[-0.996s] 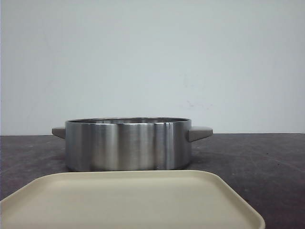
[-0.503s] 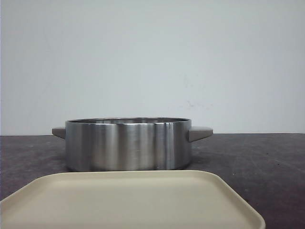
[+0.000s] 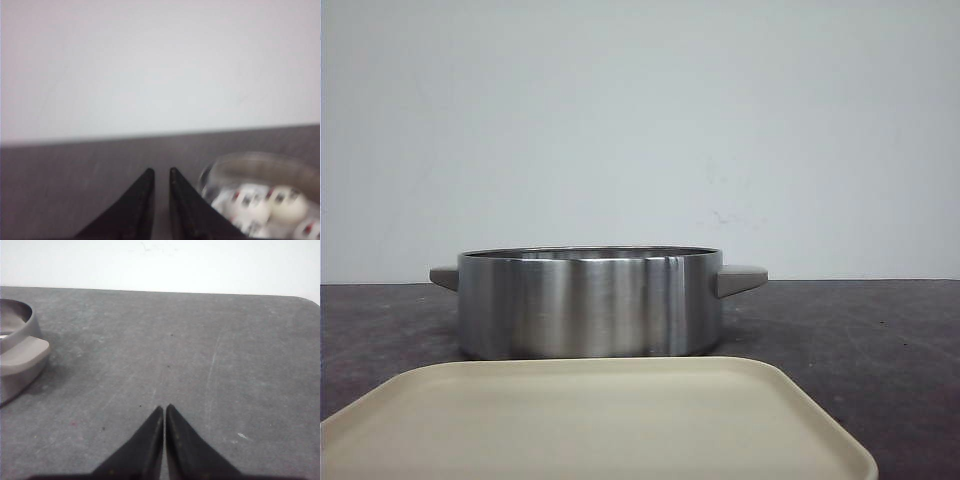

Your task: Steam buns

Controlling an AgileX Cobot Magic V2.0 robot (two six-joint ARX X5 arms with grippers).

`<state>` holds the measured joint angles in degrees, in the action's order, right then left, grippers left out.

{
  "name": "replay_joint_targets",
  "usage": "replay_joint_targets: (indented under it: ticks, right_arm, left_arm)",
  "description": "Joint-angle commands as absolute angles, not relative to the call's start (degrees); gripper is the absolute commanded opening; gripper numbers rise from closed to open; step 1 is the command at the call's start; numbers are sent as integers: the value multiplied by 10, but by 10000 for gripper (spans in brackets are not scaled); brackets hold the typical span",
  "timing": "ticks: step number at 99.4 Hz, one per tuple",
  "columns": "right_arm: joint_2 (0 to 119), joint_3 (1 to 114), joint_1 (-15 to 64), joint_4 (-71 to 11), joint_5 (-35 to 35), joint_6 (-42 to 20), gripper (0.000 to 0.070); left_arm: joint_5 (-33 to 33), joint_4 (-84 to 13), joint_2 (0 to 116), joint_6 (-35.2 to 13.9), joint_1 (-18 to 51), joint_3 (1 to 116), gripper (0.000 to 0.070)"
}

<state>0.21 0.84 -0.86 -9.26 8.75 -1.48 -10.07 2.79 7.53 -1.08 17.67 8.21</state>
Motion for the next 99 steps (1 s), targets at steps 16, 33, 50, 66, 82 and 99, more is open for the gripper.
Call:
replay_joint_targets:
  ticks: [16, 33, 50, 66, 82, 99]
  right_arm:
    - [2, 7, -10, -90, 86, -11, 1]
    - [2, 7, -10, -90, 86, -11, 1]
    - [2, 7, -10, -91, 86, -11, 1]
    - [2, 7, -10, -90, 86, -11, 1]
    - [2, 7, -10, -90, 86, -11, 1]
    - [2, 7, -10, -90, 86, -11, 1]
  left_arm:
    - [-85, -3, 4, -39, 102, 23, 0]
    - [-77, -42, 2, -27, 62, 8, 0]
    - [-57, -108, 2, 0, 48, 8, 0]
    - [-50, -107, 2, -8, 40, 8, 0]
    - [-49, -107, 2, -11, 40, 8, 0]
    - [-49, -107, 2, -11, 40, 8, 0]
